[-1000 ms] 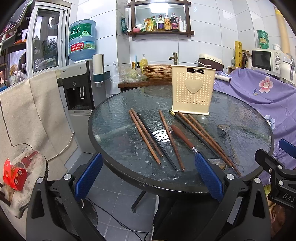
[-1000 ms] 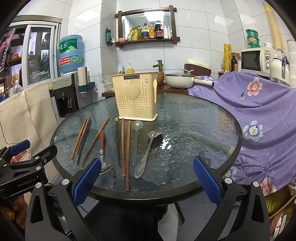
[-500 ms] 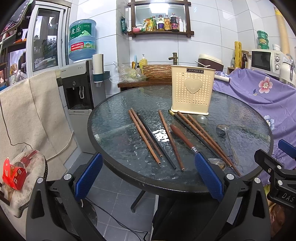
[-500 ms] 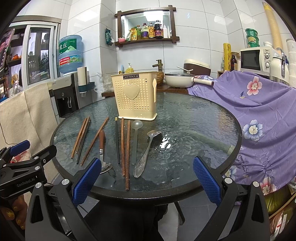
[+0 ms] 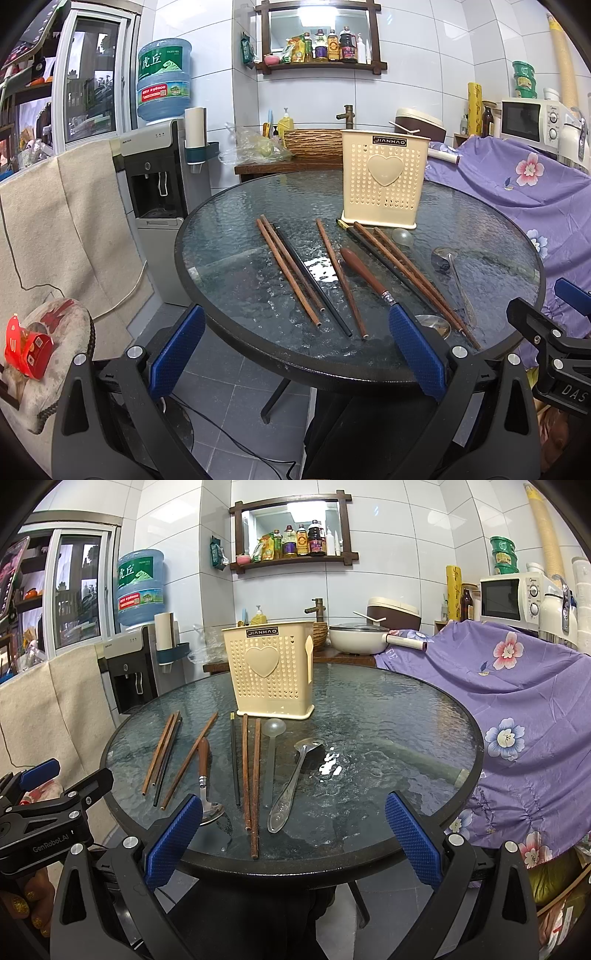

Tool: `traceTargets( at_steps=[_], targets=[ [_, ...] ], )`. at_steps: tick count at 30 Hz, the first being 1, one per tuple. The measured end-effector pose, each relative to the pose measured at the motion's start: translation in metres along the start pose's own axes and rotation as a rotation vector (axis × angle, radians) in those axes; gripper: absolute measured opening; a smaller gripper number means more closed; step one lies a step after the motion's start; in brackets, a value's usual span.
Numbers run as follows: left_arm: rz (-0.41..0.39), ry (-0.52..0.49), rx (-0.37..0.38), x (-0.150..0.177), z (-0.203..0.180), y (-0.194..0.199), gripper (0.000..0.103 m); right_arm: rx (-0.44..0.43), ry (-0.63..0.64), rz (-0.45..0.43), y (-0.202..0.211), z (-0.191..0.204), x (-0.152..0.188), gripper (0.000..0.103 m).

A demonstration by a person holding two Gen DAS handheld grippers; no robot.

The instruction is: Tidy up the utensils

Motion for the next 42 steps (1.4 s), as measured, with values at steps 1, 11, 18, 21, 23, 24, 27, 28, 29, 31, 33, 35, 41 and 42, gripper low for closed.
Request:
traceTargets(
  at_steps=[1, 11, 18, 21, 23, 24, 27, 28, 29, 31, 33, 35, 41, 42],
  targets=[
    [0.0, 0.0, 0.0, 0.0, 0.0, 0.0, 0.098, 0.0, 0.0, 0.0, 0.0, 0.001, -0.001, 0.097],
    [0.012, 0.003, -0.025, -0.002, 0.006, -0.007, 0.098, 0.004, 0.007, 0.007, -0.002, 0.0, 0.0, 0.097],
    [0.04, 0.029, -0.014, -0.011, 0.026, -0.029, 0.098, 0.027, 0.03, 0.087, -0.032, -0.013, -0.001, 0.097],
    [0.07, 0.016, -0.033, -0.019, 0.034, -0.043, 0.098, 0.006, 0.022, 0.126, -0.048, -0.021, -0.009, 0.097],
    [0.084, 0.015, -0.042, -0.026, 0.039, -0.052, 0.098, 0.001, 0.023, 0.141, -0.056, -0.024, -0.013, 0.097],
    [0.094, 0.015, -0.045, -0.029, 0.041, -0.056, 0.098, 0.003, 0.025, 0.154, -0.062, -0.025, -0.015, 0.097],
    [0.145, 0.013, -0.049, -0.042, 0.047, -0.075, 0.098, -0.016, 0.029, 0.206, -0.077, -0.026, -0.02, 0.093],
    [0.152, 0.009, -0.049, -0.045, 0.048, -0.079, 0.097, -0.034, 0.031, 0.221, -0.082, -0.025, -0.021, 0.092],
    [0.157, 0.002, -0.047, -0.048, 0.047, -0.083, 0.096, -0.043, 0.034, 0.23, -0.086, -0.024, -0.023, 0.091],
    [0.166, -0.017, -0.048, -0.053, 0.045, -0.092, 0.093, -0.042, 0.053, 0.254, -0.095, -0.021, -0.026, 0.088],
    [0.185, -0.029, -0.044, -0.056, 0.043, -0.1, 0.089, -0.041, 0.071, 0.267, -0.102, -0.019, -0.028, 0.086],
    [0.215, -0.032, -0.031, -0.057, 0.04, -0.109, 0.081, -0.042, 0.076, 0.275, -0.108, -0.017, -0.03, 0.085],
    [0.268, -0.053, 0.033, -0.057, 0.026, -0.122, 0.068, -0.054, 0.067, 0.334, -0.129, -0.021, -0.031, 0.078],
    [0.273, -0.059, 0.037, -0.057, 0.025, -0.124, 0.067, -0.054, 0.066, 0.346, -0.131, -0.022, -0.031, 0.077]
  ],
)
Point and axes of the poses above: each gripper's, at about its wrist camera, not at the fingertips, and y roughly against the way its jaws point, z to its left, x to its underside, the point moved 2 cm from there along -y, roughly the way its jaws point, and after that the axes turned 13 degrees about y, right-handed, at the moved point
